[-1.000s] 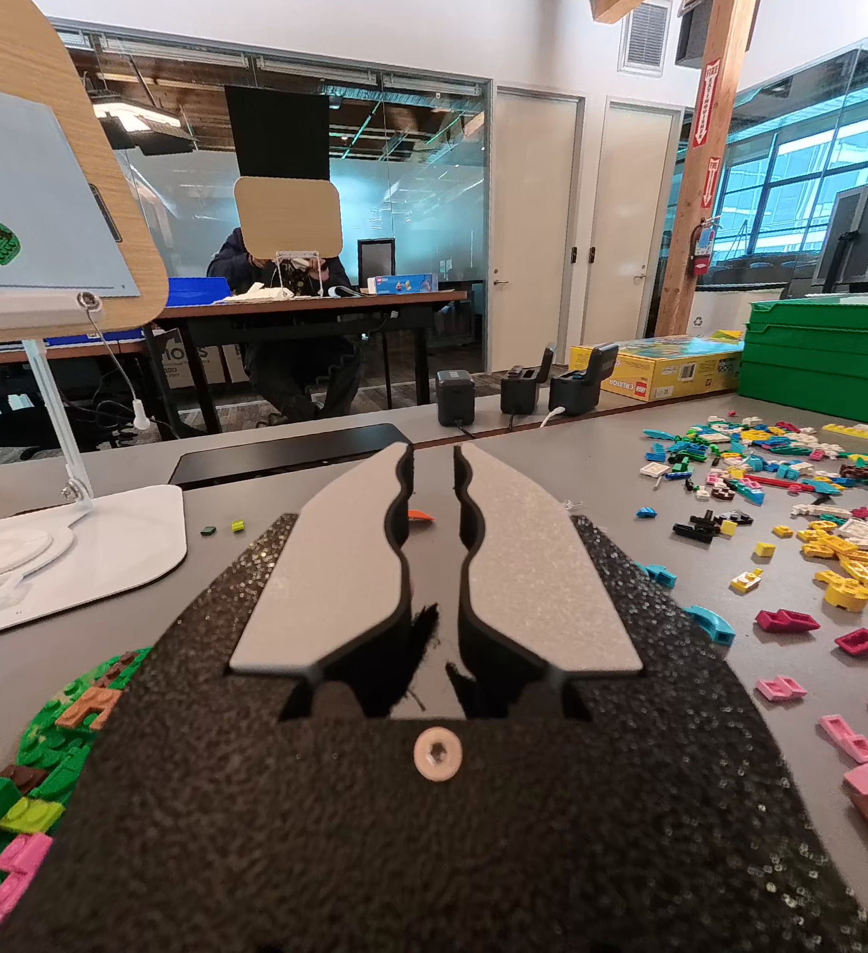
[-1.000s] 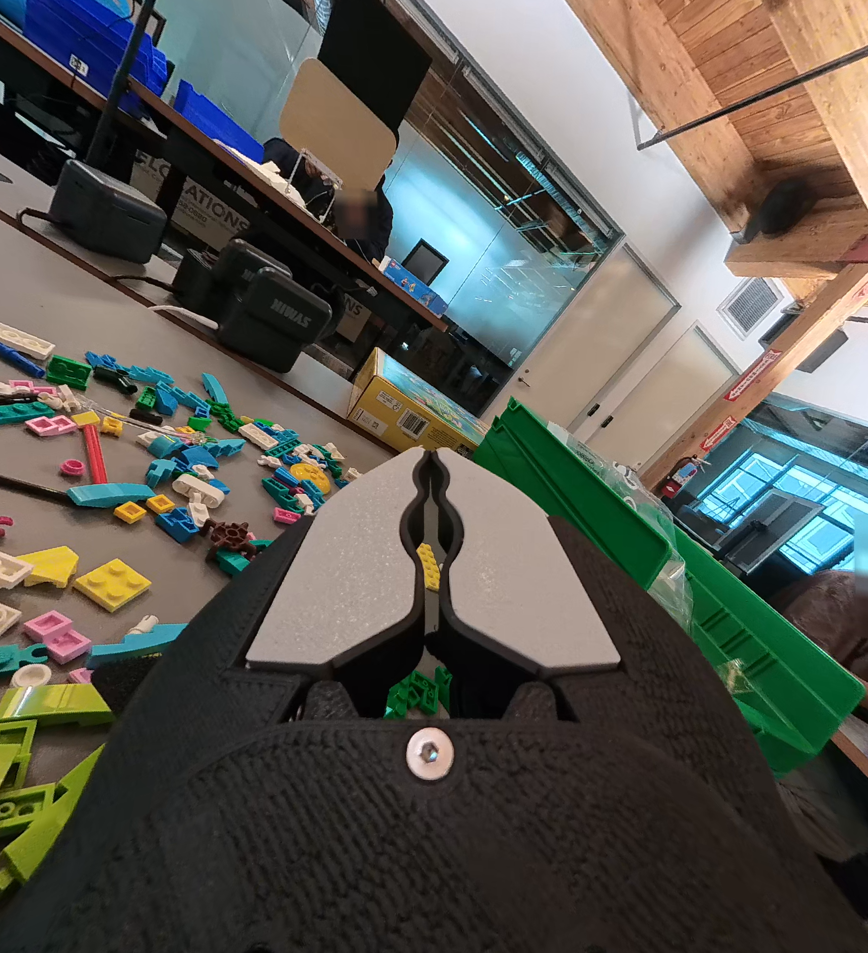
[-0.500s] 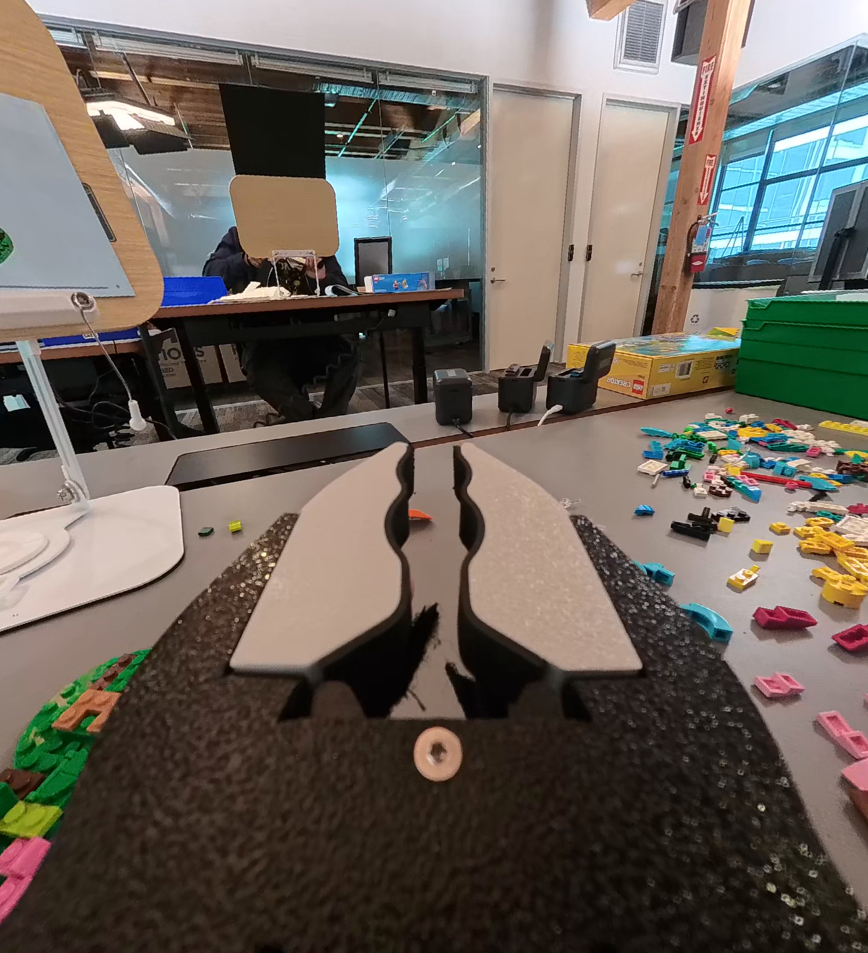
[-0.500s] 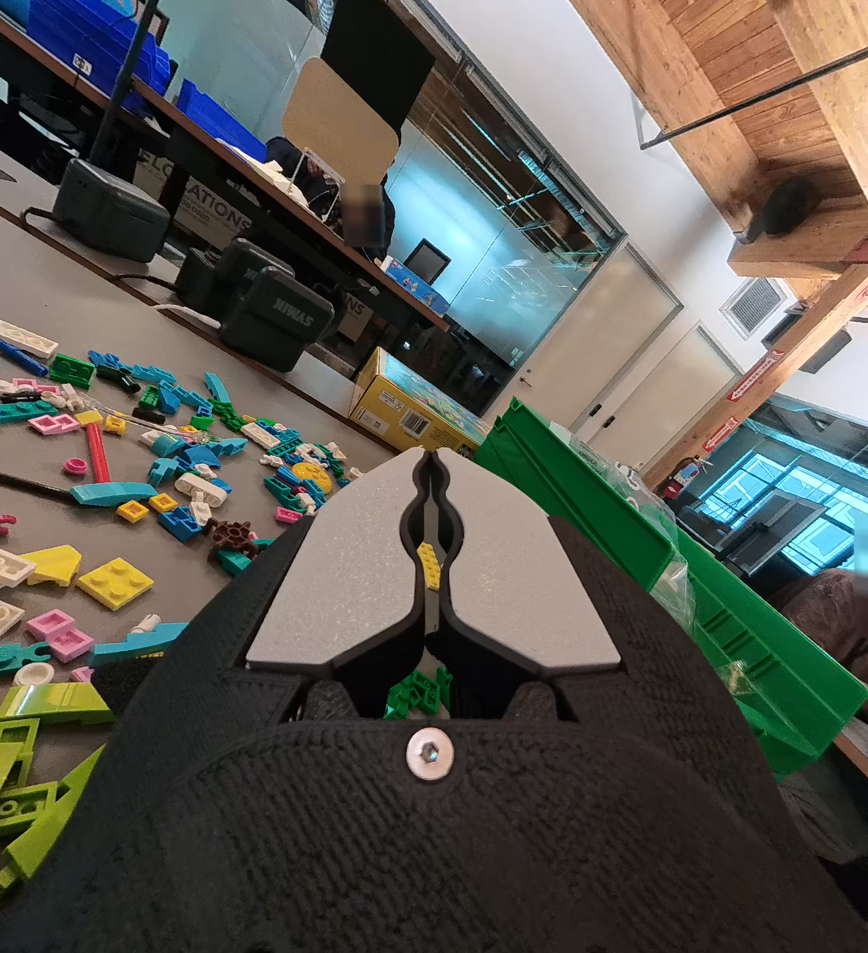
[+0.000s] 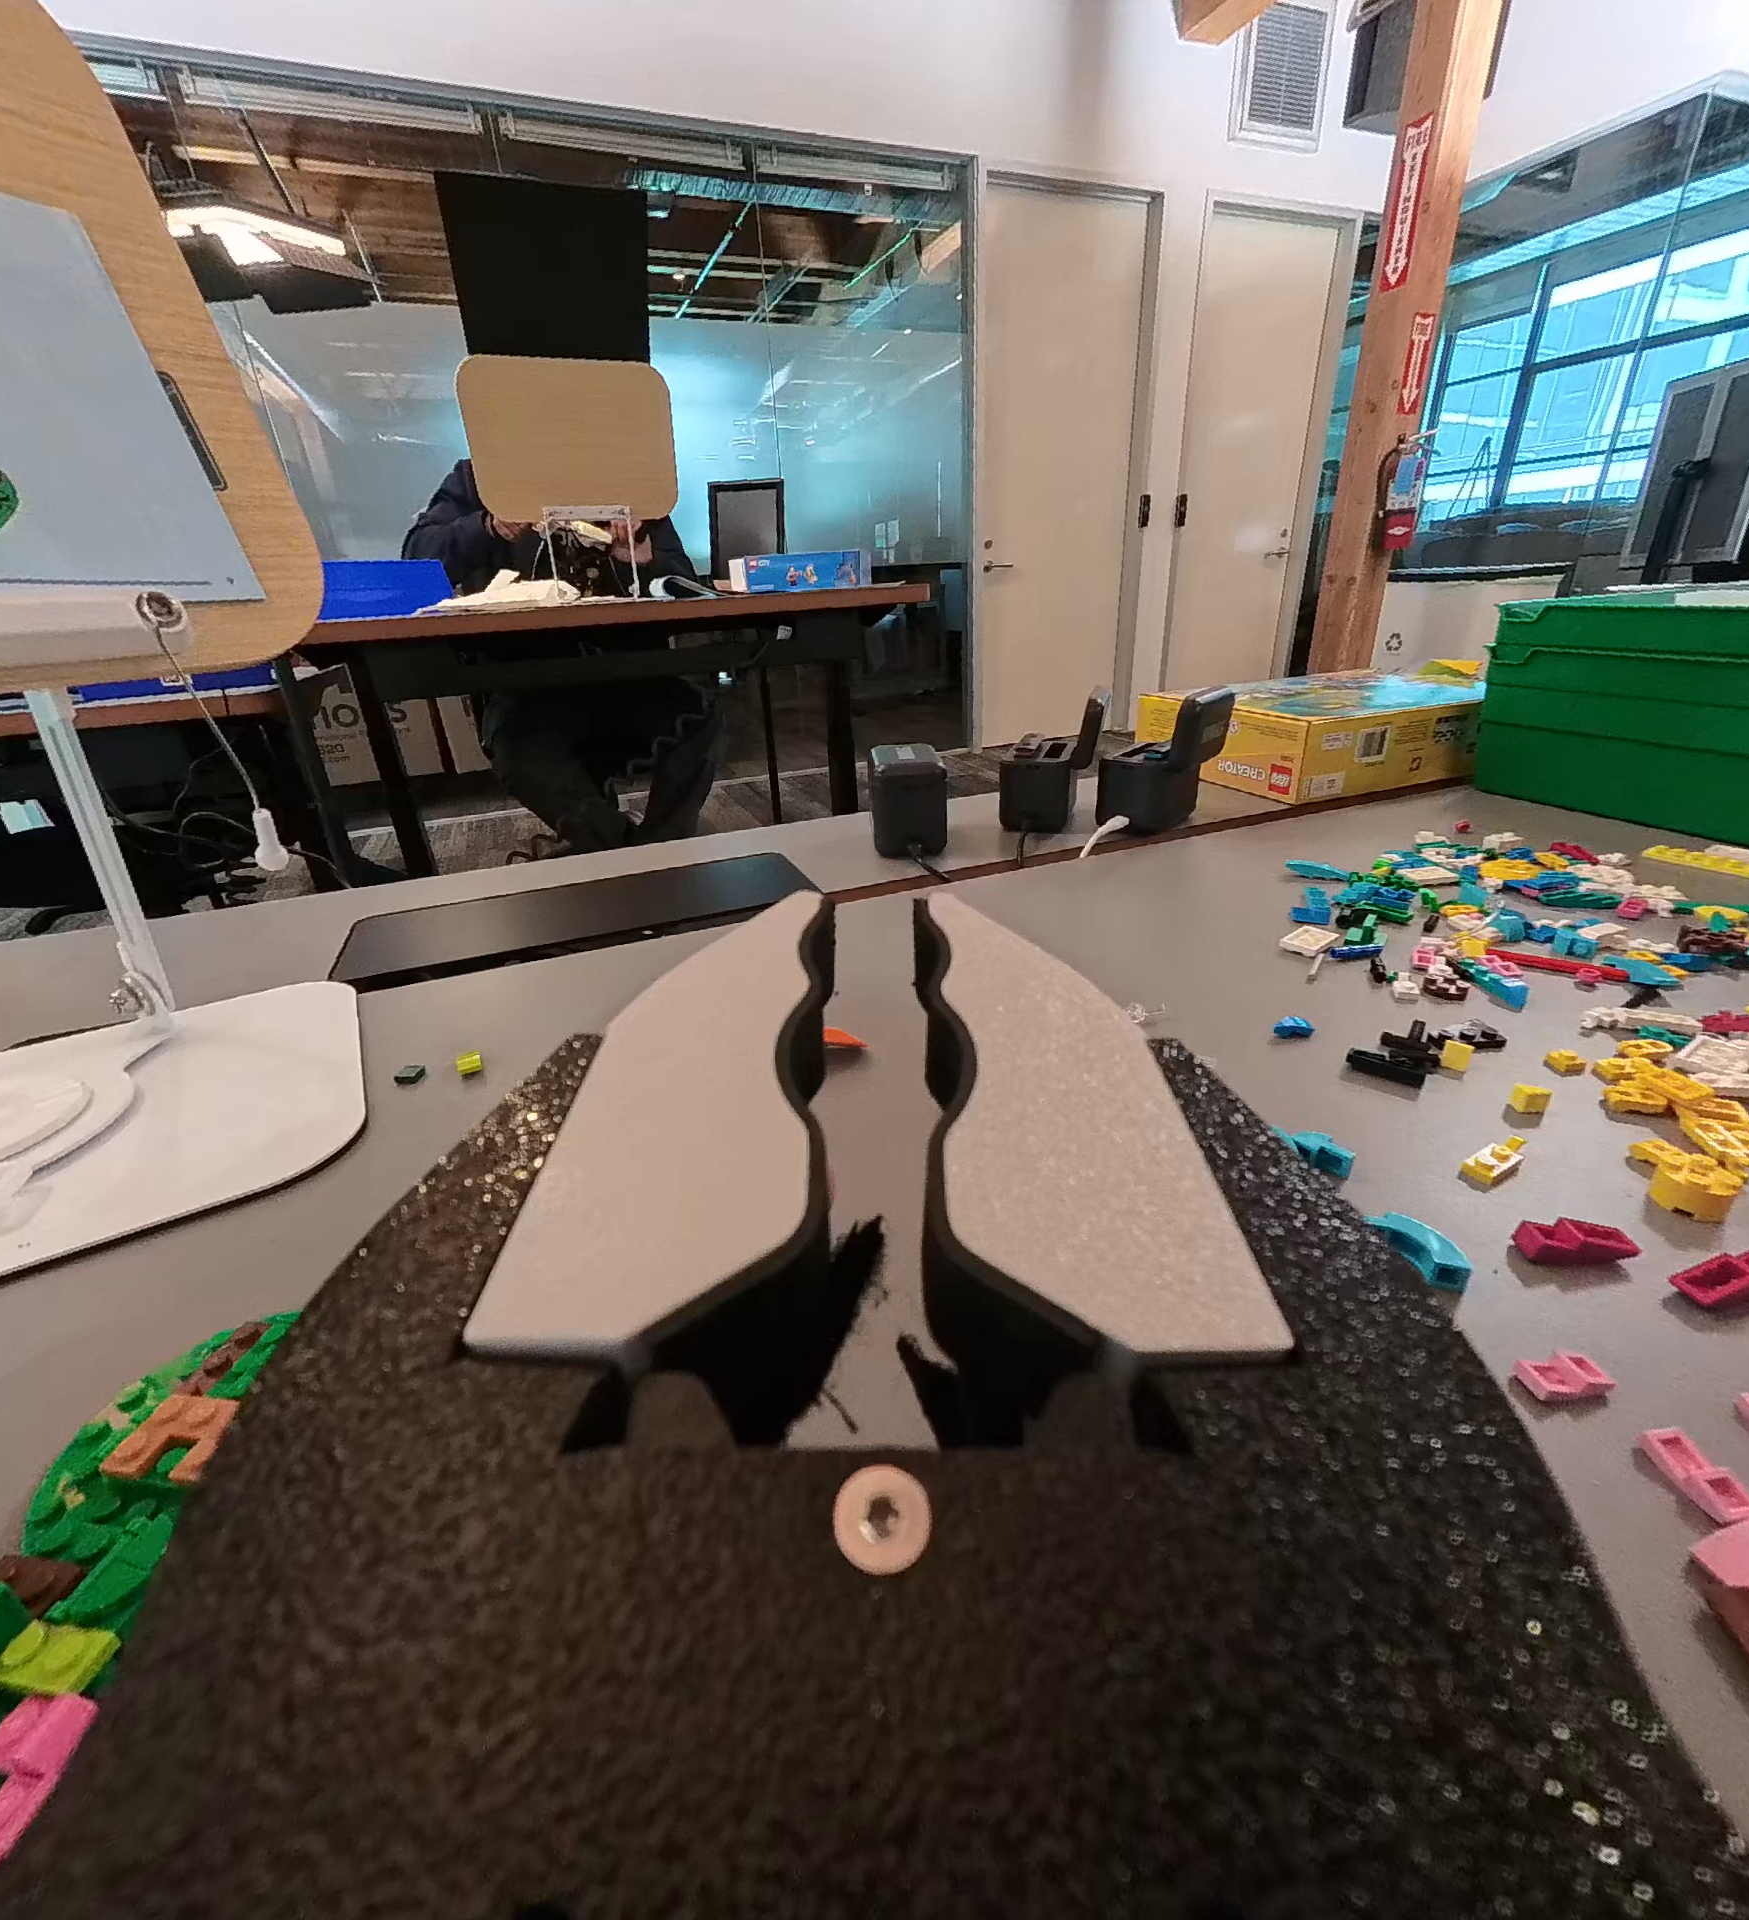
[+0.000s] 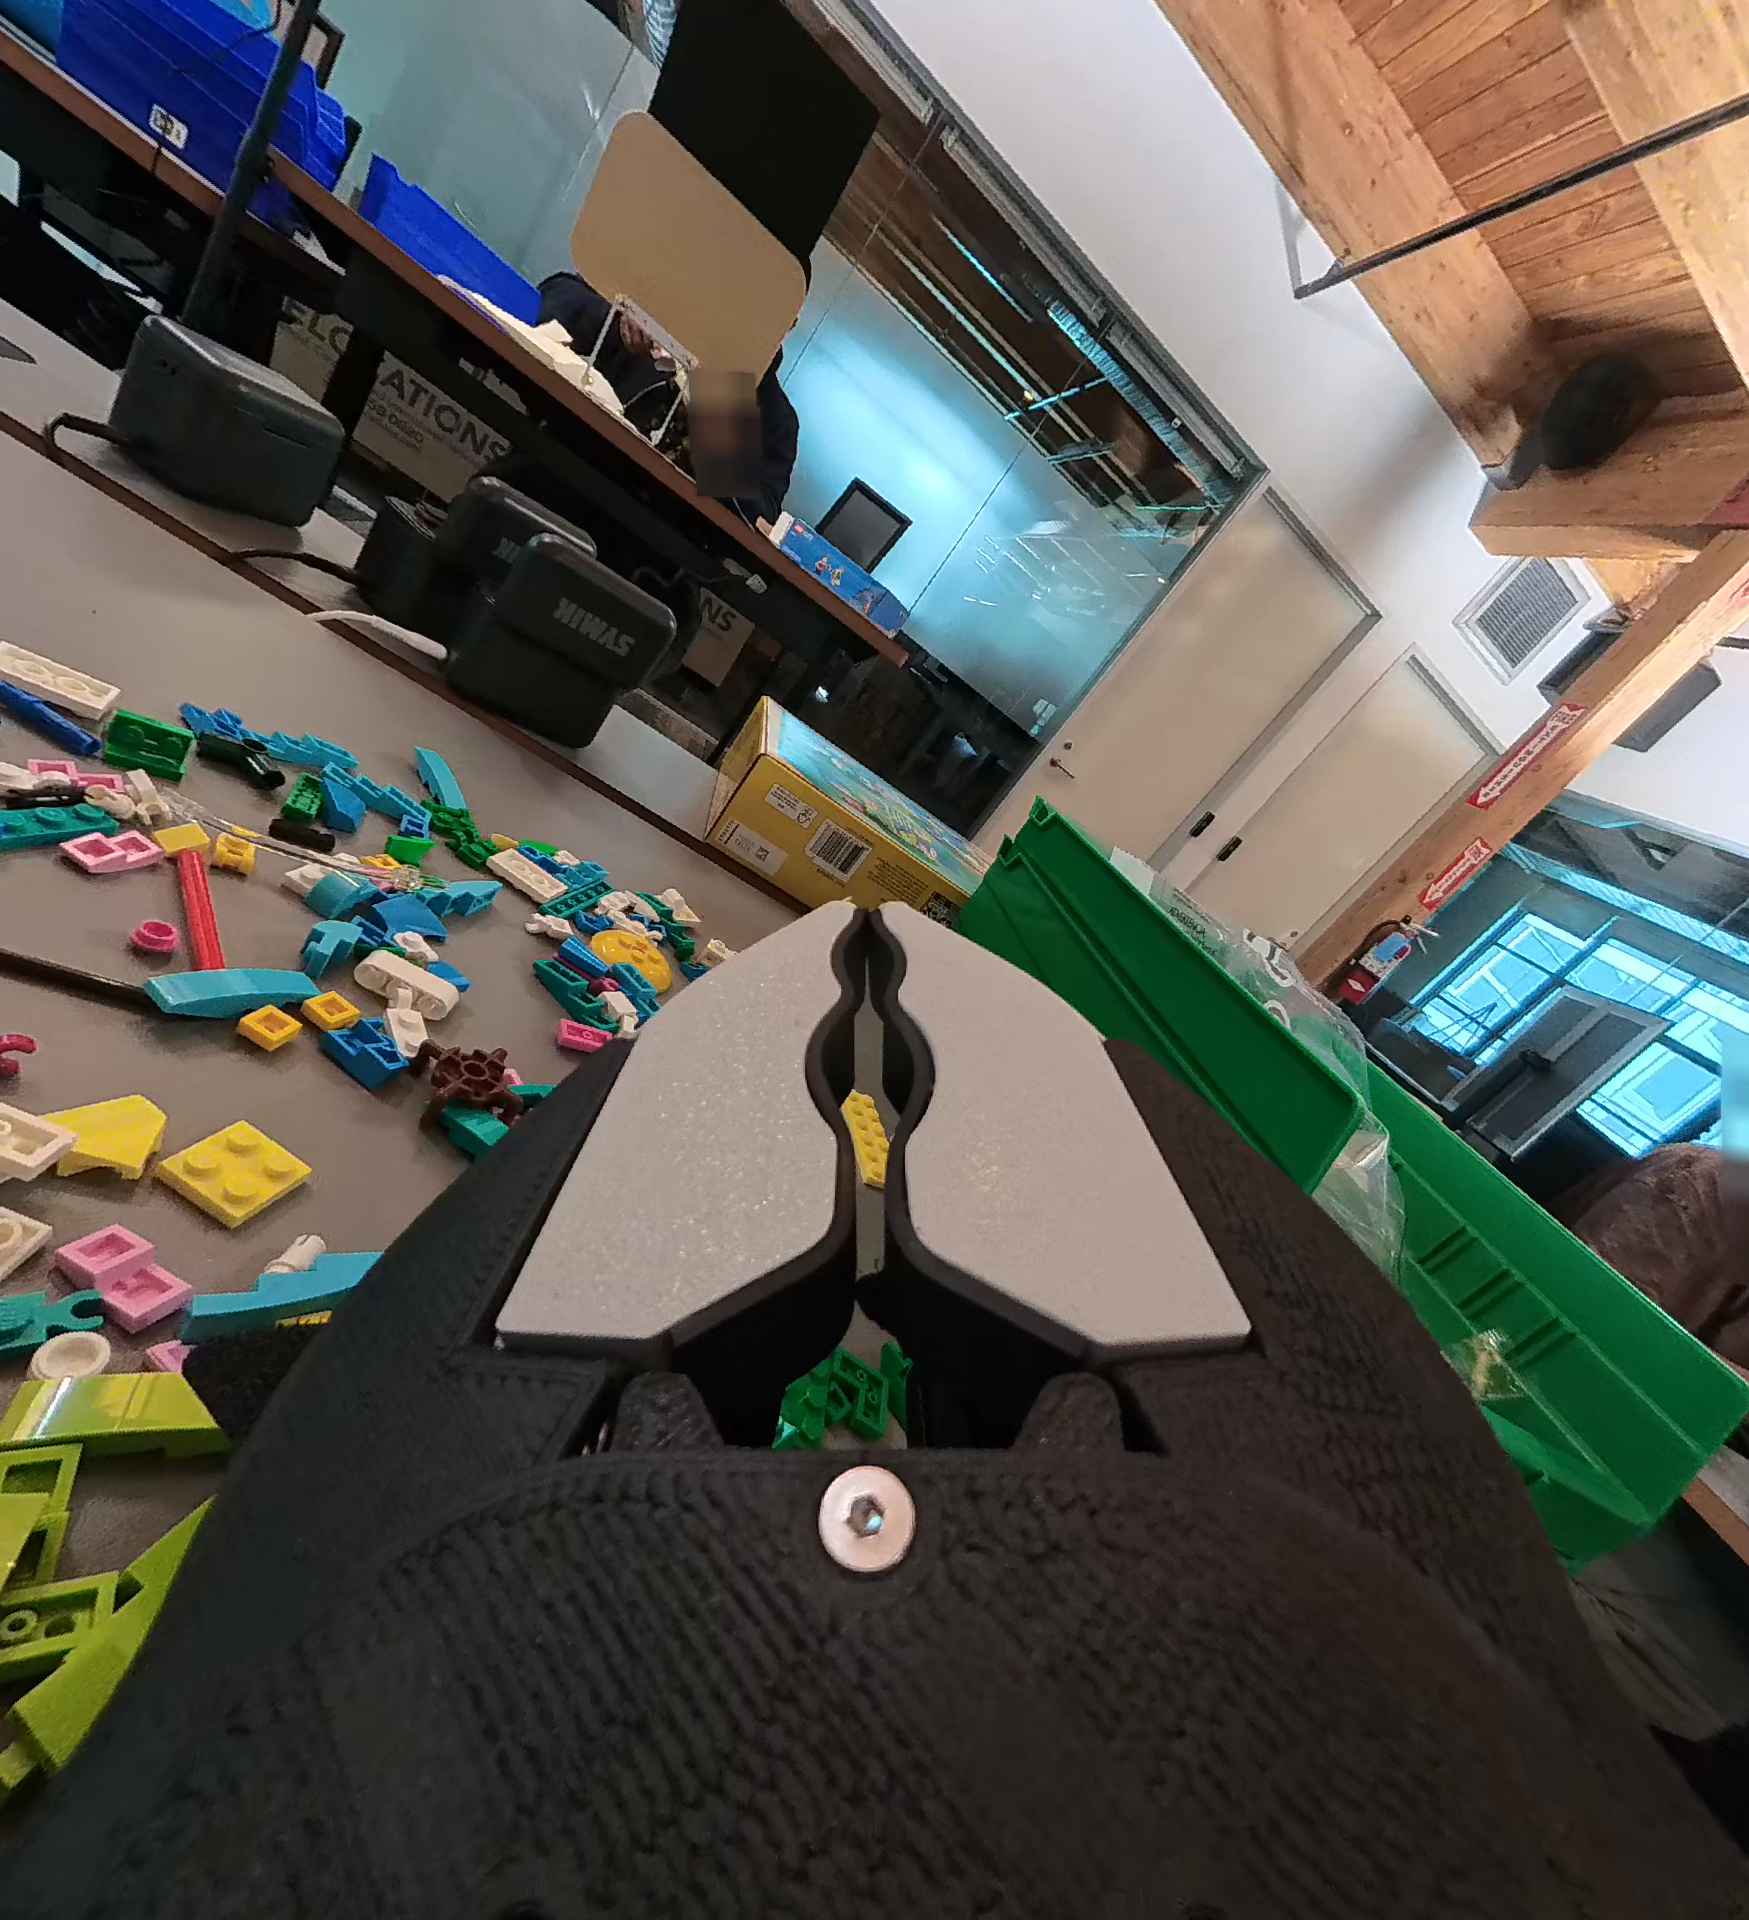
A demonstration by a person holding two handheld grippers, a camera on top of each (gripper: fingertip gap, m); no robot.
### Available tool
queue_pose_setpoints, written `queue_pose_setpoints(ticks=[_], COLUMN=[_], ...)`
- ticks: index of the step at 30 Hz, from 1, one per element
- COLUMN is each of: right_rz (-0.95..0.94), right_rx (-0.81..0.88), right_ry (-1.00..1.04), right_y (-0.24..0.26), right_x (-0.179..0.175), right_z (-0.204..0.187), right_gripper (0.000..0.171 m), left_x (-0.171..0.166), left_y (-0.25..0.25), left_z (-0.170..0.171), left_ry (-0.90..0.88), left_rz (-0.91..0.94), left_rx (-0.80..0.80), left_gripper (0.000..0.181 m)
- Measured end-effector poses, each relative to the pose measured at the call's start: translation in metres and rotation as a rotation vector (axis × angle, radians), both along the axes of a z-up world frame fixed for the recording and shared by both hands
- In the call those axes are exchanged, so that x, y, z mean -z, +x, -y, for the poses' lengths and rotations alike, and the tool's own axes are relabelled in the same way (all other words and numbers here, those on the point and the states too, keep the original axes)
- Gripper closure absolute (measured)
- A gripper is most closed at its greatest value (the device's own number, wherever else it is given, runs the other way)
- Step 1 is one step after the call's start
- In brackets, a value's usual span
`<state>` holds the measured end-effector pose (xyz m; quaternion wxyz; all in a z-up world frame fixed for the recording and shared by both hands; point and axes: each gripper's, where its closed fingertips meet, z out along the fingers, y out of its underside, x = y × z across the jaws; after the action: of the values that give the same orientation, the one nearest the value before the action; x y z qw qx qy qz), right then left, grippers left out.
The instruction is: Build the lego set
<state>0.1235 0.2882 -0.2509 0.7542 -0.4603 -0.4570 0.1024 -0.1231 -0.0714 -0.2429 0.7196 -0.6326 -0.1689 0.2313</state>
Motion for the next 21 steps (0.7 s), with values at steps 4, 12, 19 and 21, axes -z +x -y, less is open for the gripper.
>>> queue_pose_setpoints(ticks=[4,12,19,21], right_rz=[0.001,-0.003,-0.039,-0.040], right_rx=[-0.001,-0.005,-0.083,-0.055], right_ry=[0.001,0.004,-0.031,-0.032], right_y=[0.000,-0.001,-0.009,-0.006], right_x=[0.000,-0.001,-0.011,-0.016], right_z=[0.000,0.001,0.019,0.017], right_gripper=[0.171,0.171,0.171,0.171], left_x=[0.000,0.000,0.000,0.000], left_y=[0.000,0.000,0.000,0.001], left_z=[0.000,0.000,0.000,0.000], left_ry=[0.000,-0.002,-0.002,-0.002], left_rz=[-0.001,-0.003,-0.003,-0.003], left_rx=[0.001,0.001,0.002,0.005], left_gripper=[0.167,0.167,0.167,0.168])
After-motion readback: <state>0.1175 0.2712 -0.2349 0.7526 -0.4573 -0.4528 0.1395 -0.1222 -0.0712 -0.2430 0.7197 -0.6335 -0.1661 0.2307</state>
